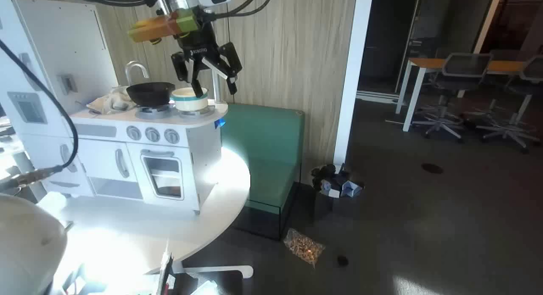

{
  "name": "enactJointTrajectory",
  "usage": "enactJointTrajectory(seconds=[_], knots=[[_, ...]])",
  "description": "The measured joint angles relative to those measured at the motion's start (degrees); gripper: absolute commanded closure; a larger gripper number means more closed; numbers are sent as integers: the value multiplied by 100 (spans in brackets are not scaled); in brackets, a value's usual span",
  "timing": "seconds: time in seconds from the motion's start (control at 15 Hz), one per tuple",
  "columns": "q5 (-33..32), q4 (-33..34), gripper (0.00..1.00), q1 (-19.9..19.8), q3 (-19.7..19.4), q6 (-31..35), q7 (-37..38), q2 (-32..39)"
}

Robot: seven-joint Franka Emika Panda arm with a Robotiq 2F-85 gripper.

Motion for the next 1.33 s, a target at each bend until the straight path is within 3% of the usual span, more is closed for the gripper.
enactJointTrajectory(seconds=[0.6,0.8,1.0,1.33], knots=[[0,69,0,12,0,16,0,-7],[4,200,0,209,33,305,0,265],[-62,764,0,443,252,411,-20,789],[-163,2265,0,788,612,257,-258,2016]])
